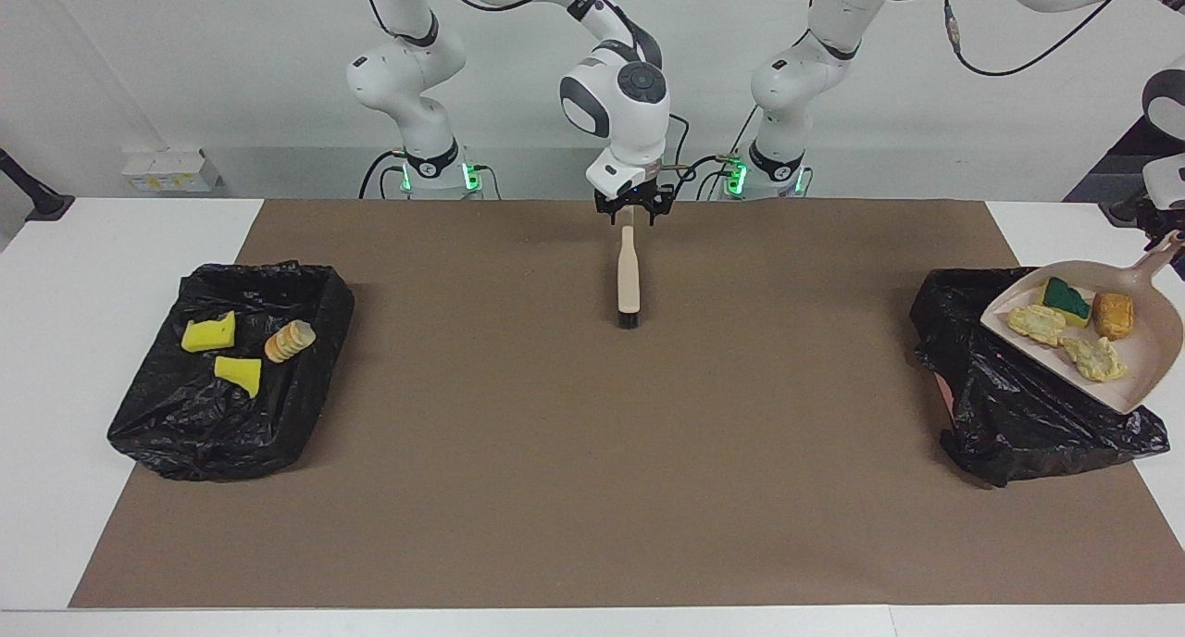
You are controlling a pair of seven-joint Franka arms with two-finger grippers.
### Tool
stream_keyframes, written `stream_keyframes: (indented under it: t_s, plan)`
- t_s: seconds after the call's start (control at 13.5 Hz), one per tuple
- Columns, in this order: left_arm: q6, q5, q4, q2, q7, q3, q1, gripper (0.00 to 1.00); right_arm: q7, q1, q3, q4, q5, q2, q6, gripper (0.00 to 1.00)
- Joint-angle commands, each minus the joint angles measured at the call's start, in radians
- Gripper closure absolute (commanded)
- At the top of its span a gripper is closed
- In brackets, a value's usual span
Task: Sweep and dump trash in bin
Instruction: 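Set the brush down on the table with the right gripper and withdraw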
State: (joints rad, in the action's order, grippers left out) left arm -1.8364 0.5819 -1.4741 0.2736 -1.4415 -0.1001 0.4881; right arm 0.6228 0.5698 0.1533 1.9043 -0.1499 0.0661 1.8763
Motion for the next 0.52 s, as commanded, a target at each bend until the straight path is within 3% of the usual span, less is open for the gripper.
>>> stream_keyframes:
  t_s: [0.0, 0.22, 0.45]
  plan:
    - [0.016, 0.073, 0.047, 0.021, -0.033, 0.011, -0.045, 1.0, -0.119, -0.068, 0.006, -0.1, 0.05, -0.014, -0.124, 0.0]
    - [0.011, 0.159, 0.06, 0.024, -0.037, 0.01, -0.083, 1.0, -0.242, -0.123, -0.04, -0.139, 0.095, -0.051, -0.157, 0.0]
    - [-0.006, 0.194, 0.075, 0.03, -0.037, 0.008, -0.094, 1.0, -0.502, -0.197, -0.115, -0.154, 0.096, -0.094, -0.189, 0.0]
